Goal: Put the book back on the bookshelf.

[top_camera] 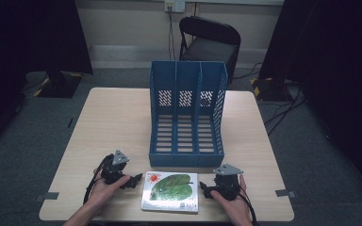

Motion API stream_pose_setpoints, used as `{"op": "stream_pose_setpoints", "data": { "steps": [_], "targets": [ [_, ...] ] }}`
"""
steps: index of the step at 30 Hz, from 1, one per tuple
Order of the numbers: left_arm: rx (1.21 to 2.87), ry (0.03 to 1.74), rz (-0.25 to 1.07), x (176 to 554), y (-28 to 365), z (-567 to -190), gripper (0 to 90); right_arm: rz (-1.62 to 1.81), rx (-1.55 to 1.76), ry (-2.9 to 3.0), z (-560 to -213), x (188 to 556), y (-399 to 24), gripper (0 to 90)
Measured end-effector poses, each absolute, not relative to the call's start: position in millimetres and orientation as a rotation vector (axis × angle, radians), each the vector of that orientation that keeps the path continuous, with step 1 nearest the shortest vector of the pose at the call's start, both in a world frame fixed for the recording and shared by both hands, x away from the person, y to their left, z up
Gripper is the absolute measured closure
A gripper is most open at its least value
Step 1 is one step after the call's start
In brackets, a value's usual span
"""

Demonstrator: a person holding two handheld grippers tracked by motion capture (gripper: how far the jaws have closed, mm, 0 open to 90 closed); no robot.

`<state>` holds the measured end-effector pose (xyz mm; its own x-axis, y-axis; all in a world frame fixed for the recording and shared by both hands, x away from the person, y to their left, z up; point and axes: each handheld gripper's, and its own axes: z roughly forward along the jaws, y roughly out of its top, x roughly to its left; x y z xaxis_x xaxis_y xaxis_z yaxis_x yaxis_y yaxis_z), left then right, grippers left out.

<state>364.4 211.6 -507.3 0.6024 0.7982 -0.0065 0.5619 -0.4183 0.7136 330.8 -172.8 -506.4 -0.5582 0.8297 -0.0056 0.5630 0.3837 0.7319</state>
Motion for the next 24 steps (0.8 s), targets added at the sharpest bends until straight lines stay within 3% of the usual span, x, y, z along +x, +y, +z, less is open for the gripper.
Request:
{"op": "stream_pose_setpoints", "data": {
  "steps": [6, 8, 10, 13, 14, 16, 17, 24],
  "targets": [
    [2.142, 1.081, 0.445, 364.6, 211.1, -506.1, 0.4, 0.984, 1.219, 2.269, -506.4, 330.7, -173.5, 11.6],
    [2.159, 1.093, 0.439, 365.2, 211.6, -502.9, 3.8, 0.977, 1.229, 2.266, -505.9, 330.2, -175.1, 11.9],
    [2.165, 1.100, 0.433, 364.8, 212.2, -499.7, 16.5, 0.935, 1.245, 2.310, -501.5, 331.8, -173.8, 12.9],
    [2.157, 1.125, 0.402, 364.0, 214.7, -496.3, 19.3, 0.941, 1.227, 2.374, -495.3, 334.6, -170.7, 21.2],
    [2.108, 1.150, 0.310, 364.7, 218.2, -494.2, 19.4, 0.938, 1.226, 2.376, -493.1, 334.8, -169.7, 21.3],
    [2.095, 1.160, 0.271, 364.6, 219.3, -492.3, 20.7, 0.950, 1.227, 2.381, -491.4, 334.2, -169.6, 22.1],
    [2.109, 1.160, 0.271, 363.6, 219.1, -490.6, 26.3, 1.008, 1.241, 2.362, -485.9, 331.0, -170.8, 24.5],
    [2.135, 1.075, 0.195, 352.4, 203.9, -478.6, 33.3, 1.116, 1.182, 2.405, -476.3, 313.7, -164.7, 33.0]
  ]
}}
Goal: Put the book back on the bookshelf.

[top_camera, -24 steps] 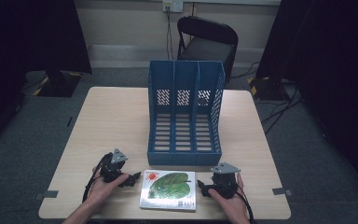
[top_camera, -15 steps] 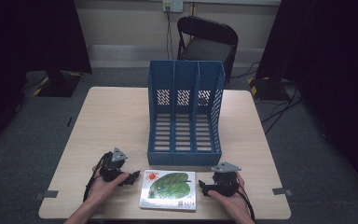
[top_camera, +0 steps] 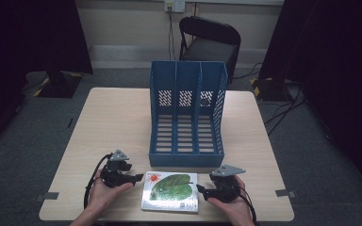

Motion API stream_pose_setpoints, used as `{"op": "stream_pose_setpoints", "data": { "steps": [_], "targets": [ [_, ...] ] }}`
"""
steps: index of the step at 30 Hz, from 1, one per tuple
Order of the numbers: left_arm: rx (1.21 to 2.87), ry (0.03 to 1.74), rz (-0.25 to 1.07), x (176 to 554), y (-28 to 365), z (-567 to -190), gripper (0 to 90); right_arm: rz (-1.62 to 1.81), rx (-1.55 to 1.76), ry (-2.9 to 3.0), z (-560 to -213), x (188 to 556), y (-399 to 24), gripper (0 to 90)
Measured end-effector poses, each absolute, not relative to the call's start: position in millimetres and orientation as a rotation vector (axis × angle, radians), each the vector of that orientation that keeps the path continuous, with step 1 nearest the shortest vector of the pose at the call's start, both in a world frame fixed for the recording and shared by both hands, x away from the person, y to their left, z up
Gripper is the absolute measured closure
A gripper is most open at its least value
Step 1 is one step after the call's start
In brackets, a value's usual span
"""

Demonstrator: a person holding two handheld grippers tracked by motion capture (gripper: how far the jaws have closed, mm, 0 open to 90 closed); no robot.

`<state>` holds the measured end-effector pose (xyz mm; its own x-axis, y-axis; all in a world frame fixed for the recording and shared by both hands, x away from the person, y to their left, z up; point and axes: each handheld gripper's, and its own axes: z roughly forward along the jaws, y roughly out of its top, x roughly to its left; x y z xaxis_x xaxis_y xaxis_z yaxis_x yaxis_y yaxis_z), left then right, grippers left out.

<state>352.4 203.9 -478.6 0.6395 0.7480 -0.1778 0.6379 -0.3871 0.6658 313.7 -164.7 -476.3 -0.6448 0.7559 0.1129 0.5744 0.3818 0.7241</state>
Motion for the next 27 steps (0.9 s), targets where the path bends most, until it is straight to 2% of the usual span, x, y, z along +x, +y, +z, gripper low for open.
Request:
{"op": "stream_pose_setpoints", "data": {
  "steps": [3, 7, 8, 12, 22, 27],
  "targets": [
    [2.142, 1.045, 0.188, 349.3, 199.2, -477.4, 36.5, 1.134, 1.155, 2.426, -476.3, 308.4, -160.5, 33.0],
    [2.141, 1.001, 0.113, 347.2, 191.2, -478.6, 38.6, 1.182, 1.105, 2.479, -478.8, 299.5, -152.7, 31.5],
    [2.149, 1.003, 0.079, 346.3, 188.3, -480.2, 43.5, 1.191, 1.084, 2.509, -481.4, 296.9, -148.4, 30.3],
    [2.172, 1.005, 0.047, 346.3, 183.8, -484.4, 47.5, 1.175, 1.071, 2.564, -487.4, 295.0, -141.9, 29.5],
    [2.161, 1.021, 0.042, 349.5, 177.4, -487.5, 49.0, 1.155, 1.060, 2.583, -493.2, 291.0, -131.6, 16.3],
    [2.145, 1.033, 0.058, 352.1, 180.7, -488.4, 47.7, 1.150, 1.042, 2.596, -493.0, 289.2, -129.2, 15.7]
  ]
}}
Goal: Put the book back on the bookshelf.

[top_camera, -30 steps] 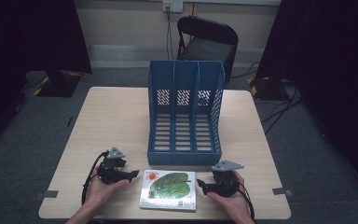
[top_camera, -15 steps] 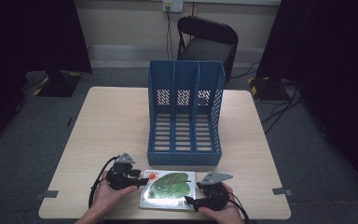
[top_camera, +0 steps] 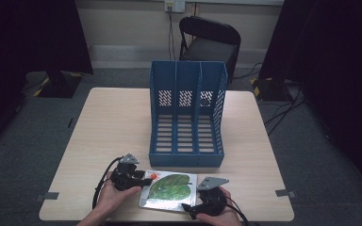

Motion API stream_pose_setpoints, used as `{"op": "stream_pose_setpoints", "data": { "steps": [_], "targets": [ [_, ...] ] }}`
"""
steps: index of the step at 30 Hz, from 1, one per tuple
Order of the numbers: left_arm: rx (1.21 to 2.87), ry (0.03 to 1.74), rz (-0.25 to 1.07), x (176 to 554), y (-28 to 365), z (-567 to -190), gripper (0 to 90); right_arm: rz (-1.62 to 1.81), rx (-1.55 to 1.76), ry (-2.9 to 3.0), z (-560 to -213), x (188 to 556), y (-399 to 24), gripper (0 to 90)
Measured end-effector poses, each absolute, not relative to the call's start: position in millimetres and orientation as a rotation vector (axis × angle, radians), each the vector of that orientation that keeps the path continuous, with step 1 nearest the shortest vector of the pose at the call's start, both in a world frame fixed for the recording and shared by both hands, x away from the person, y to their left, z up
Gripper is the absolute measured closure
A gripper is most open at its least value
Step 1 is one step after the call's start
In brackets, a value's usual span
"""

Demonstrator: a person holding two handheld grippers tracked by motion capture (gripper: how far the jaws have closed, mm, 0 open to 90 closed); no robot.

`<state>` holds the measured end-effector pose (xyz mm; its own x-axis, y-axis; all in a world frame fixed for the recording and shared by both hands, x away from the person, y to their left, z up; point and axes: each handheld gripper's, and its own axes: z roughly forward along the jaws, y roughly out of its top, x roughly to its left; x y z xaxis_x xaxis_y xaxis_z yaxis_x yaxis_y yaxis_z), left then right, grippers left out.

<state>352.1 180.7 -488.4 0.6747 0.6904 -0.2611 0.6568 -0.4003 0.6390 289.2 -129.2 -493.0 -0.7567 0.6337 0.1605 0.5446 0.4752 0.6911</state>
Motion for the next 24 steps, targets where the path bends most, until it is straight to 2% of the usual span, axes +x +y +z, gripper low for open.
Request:
{"op": "stream_pose_setpoints", "data": {
  "steps": [1, 3, 6, 11, 16, 19, 24],
  "targets": [
    [2.139, 1.035, 0.063, 352.5, 180.0, -488.8, 40.7, 1.155, 1.042, 2.597, -493.4, 289.4, -129.8, 15.9],
    [2.121, 1.048, 0.037, 353.2, 179.3, -489.0, 35.1, 1.155, 1.059, 2.610, -493.5, 289.8, -131.4, 15.8],
    [2.098, 1.059, 0.026, 354.2, 178.3, -489.9, 31.8, 1.172, 1.063, 2.623, -495.0, 288.0, -133.3, 15.7],
    [2.078, 1.064, 0.041, 355.9, 176.7, -491.5, 31.6, 1.172, 1.056, 2.625, -495.4, 287.5, -132.8, 13.6],
    [2.034, 1.074, -0.017, 357.6, 177.7, -492.9, 33.1, 1.143, 1.025, 2.624, -496.5, 286.4, -127.5, 8.8],
    [1.985, 1.104, -0.058, 360.1, 183.9, -493.9, 38.3, 1.137, 1.016, 2.628, -496.3, 286.2, -127.2, 9.2],
    [1.912, 1.107, -0.117, 361.2, 189.7, -492.6, 38.5, 1.141, 1.012, 2.650, -494.8, 283.8, -130.9, 12.6]
  ]
}}
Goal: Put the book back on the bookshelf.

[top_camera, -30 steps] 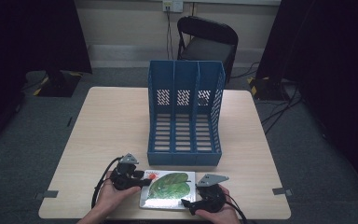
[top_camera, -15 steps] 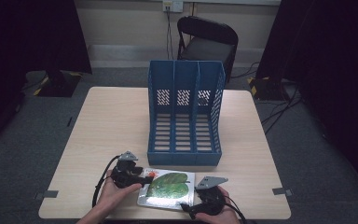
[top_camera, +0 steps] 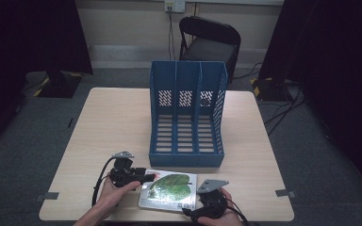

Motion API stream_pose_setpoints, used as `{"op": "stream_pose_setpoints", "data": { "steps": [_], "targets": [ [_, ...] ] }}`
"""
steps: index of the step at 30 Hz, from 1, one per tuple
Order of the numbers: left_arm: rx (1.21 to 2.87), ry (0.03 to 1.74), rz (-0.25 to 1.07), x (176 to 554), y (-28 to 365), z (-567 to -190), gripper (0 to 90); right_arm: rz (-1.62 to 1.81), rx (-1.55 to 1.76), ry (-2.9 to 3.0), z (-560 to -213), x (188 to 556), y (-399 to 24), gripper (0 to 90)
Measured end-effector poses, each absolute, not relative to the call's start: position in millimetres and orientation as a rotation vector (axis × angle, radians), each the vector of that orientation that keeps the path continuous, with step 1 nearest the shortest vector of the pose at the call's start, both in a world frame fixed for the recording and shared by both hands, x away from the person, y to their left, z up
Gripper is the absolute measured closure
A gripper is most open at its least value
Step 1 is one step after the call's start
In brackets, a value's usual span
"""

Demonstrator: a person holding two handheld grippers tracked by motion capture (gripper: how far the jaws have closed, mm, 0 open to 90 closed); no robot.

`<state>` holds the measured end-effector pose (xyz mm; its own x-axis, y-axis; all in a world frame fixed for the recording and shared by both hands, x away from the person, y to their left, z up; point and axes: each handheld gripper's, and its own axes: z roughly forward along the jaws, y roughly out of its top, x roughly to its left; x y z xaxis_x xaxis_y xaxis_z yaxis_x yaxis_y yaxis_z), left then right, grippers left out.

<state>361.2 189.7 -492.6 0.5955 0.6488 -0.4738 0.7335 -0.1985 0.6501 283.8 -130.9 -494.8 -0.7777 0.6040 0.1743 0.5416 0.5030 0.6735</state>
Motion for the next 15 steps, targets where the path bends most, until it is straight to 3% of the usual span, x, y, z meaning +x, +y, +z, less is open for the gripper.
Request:
{"op": "stream_pose_setpoints", "data": {
  "steps": [13, 14, 15],
  "targets": [
    [1.790, 1.118, -0.205, 359.6, 194.3, -488.7, 38.2, 1.063, 0.937, 2.626, -497.4, 271.6, -124.6, 7.9],
    [1.760, 1.090, -0.290, 358.4, 192.1, -490.0, 45.7, 1.060, 0.930, 2.625, -497.5, 271.6, -124.3, 7.9],
    [1.772, 1.089, -0.287, 356.4, 189.0, -489.7, 44.6, 1.060, 0.929, 2.625, -497.6, 271.5, -124.2, 7.9]
  ]
}}
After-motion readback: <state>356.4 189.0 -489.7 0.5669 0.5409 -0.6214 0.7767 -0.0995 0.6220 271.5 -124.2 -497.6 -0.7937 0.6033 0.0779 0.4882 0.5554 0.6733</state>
